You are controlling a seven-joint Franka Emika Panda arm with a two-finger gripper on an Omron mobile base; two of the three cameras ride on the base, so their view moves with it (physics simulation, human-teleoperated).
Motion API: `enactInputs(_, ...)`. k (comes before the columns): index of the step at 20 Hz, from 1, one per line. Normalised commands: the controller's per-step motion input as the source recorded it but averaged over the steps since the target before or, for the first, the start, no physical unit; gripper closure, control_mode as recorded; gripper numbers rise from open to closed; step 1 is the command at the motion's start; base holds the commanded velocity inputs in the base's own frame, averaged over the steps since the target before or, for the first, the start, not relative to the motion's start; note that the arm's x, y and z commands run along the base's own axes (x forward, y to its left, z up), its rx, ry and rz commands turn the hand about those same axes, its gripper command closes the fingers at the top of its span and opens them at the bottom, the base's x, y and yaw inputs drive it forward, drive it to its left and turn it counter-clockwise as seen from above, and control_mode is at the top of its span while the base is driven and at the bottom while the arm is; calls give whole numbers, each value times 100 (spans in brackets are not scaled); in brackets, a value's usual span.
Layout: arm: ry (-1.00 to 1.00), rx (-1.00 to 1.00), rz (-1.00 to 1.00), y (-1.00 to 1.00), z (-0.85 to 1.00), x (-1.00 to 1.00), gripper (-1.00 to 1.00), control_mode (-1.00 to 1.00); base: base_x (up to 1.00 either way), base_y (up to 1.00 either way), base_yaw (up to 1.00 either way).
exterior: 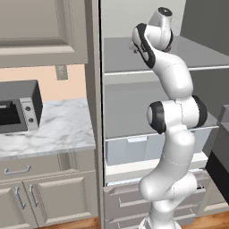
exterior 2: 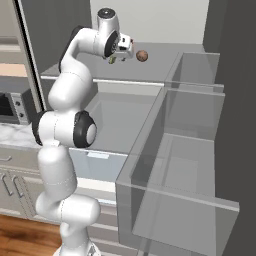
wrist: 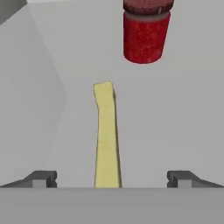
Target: Pick the egg and butter from the fridge and place them by the bowl for mixing.
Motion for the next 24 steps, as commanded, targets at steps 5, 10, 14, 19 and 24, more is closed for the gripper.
enactInputs(5, 15, 1, 0, 0, -23, 2, 100, -100, 0, 0, 0)
enactInputs(10, 1, 0, 0, 0, -38, 1, 100, -100, 0, 0, 0)
enactInputs(14, 0, 0, 0, 0, -21, 0, 100, -100, 0, 0, 0)
enactInputs(19, -10, 0, 0, 3, -4, -23, 100, -100, 0, 0, 0)
enactInputs(24, -17, 0, 0, 0, -3, -69, 100, -100, 0, 0, 0)
